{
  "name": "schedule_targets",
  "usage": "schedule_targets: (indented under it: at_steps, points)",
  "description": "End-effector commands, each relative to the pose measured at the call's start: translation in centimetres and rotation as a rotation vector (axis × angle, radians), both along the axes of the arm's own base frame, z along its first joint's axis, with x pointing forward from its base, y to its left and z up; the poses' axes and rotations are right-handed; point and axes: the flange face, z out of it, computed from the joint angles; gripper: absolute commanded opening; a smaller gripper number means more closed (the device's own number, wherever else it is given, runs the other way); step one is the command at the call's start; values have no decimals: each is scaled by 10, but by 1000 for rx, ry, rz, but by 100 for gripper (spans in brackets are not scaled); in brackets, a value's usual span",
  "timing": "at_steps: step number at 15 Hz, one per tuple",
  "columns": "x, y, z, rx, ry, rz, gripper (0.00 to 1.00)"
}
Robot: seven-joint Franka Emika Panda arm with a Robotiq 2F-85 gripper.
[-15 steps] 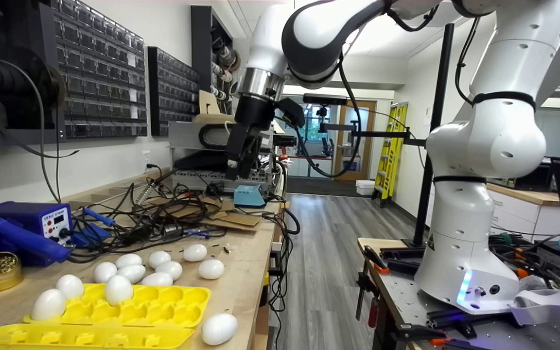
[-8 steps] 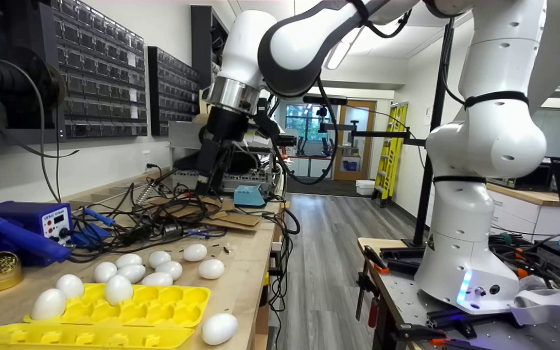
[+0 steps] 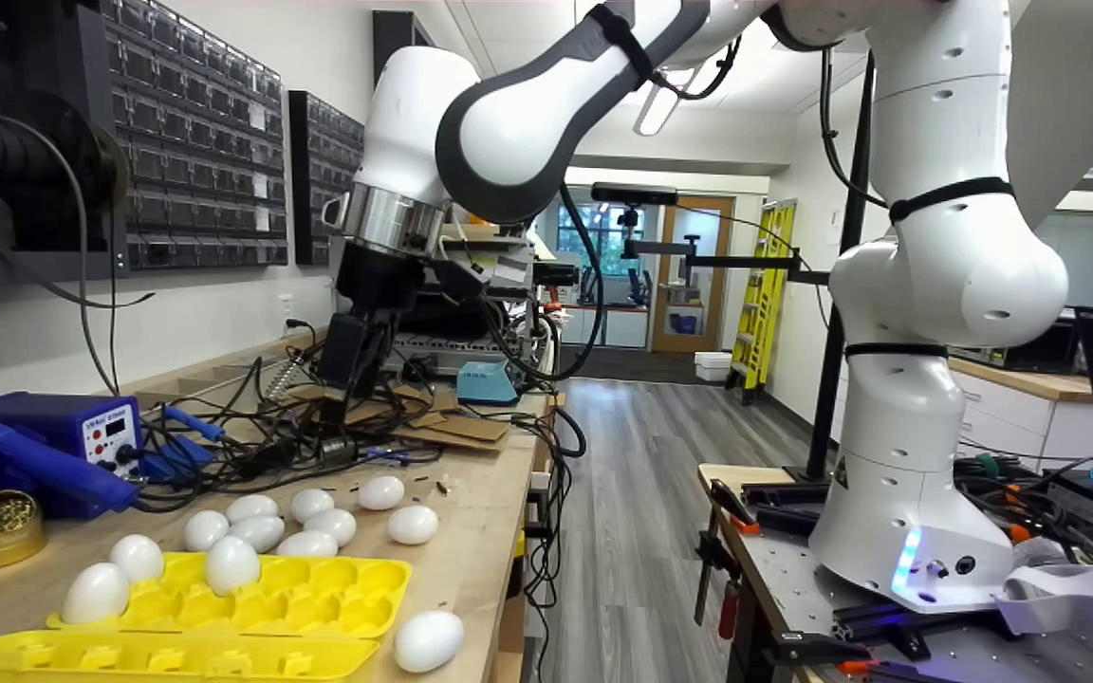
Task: Remove one egg from the carton box
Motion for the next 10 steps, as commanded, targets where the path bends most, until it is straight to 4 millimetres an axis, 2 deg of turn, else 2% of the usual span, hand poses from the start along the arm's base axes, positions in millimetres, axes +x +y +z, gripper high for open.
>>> schedule_targets:
  at_steps: [1, 10]
  points:
    - [0, 0, -2, 0, 5, 0, 100]
    - [0, 0, -6, -9, 20, -8, 100]
